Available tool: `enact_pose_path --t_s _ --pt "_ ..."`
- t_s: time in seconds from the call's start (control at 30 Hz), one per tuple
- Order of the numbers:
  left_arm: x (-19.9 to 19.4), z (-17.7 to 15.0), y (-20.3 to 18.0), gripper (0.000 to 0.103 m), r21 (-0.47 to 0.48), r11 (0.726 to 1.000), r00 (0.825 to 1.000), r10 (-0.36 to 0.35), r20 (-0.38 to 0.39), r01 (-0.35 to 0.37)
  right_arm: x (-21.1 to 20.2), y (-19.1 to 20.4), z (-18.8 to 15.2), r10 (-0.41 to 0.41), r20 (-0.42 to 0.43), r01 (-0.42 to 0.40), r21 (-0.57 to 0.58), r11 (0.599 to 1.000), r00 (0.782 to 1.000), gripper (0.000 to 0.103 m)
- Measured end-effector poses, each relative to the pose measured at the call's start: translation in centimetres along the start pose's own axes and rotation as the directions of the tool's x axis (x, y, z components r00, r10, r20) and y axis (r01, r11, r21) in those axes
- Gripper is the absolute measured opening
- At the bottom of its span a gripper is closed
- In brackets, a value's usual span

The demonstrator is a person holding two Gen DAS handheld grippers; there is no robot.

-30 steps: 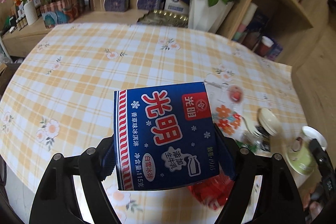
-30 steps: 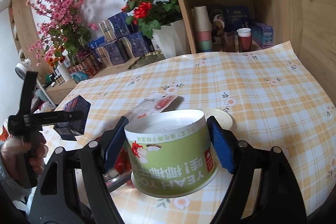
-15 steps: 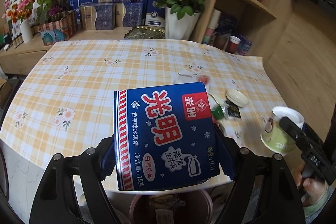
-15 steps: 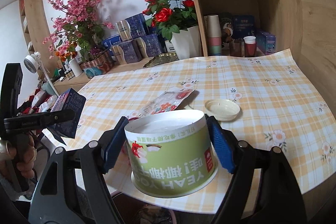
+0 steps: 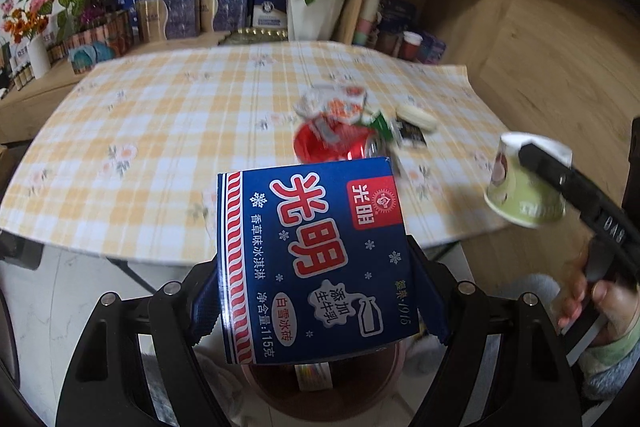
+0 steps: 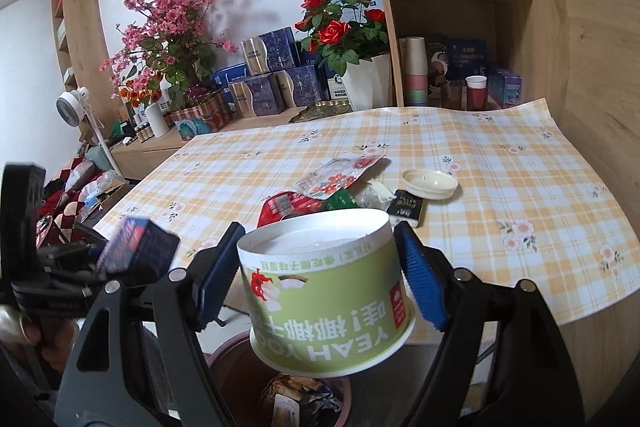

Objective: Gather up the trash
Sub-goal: 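Carry the ice cream box over the bin and open the left tool, then carry the green paper cup over the bin and open the right tool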

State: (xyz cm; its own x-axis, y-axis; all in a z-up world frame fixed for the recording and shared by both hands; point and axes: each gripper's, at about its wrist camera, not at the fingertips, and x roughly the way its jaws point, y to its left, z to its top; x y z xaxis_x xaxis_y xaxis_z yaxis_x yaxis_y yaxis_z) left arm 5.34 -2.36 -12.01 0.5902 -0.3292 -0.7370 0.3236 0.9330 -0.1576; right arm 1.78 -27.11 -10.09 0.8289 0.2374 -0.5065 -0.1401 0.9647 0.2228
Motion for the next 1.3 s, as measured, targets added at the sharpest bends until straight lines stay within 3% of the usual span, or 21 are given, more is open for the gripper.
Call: enact_pose_path --t_s 0.27,0.4,0.77,0.9,1.0,1.3 --pt "1.9 -4.0 -0.4 0.078 0.055 0.998 0.997 0.019 -0.072 -0.015 -0.4 1.4 -2.6 0.009 -0.048 -0.011 -0.035 0.999 0.999 0.076" --pt "3.7 -5.4 -1.0 0.078 0.120 0.992 0.993 0.062 -0.096 -0.050 -0.1 1.7 -3.2 0.019 -0.068 -0.023 -0.057 0.998 0.997 0.076" --pt "9.3 -7.9 -1.9 0.078 0.248 0.969 0.975 0.073 -0.209 -0.019 0.9 0.3 -4.3 -0.006 -0.114 0.001 -0.042 0.999 0.993 0.076" --pt "11.2 -8.3 -1.2 0.079 0.223 0.975 0.961 0.053 -0.271 0.009 1.3 0.0 -4.6 -0.014 -0.130 0.009 -0.039 0.999 0.991 0.076" --pt "11.8 -8.3 -0.9 0.080 0.223 0.975 0.961 0.064 -0.271 -0.002 1.6 -0.1 -4.7 -0.019 -0.138 0.015 -0.036 0.999 0.990 0.076" --pt "12.2 -8.6 -0.7 0.088 0.193 0.980 0.957 0.011 -0.291 0.047 2.0 0.1 -5.0 -0.025 -0.159 0.018 -0.048 0.999 0.987 0.076"
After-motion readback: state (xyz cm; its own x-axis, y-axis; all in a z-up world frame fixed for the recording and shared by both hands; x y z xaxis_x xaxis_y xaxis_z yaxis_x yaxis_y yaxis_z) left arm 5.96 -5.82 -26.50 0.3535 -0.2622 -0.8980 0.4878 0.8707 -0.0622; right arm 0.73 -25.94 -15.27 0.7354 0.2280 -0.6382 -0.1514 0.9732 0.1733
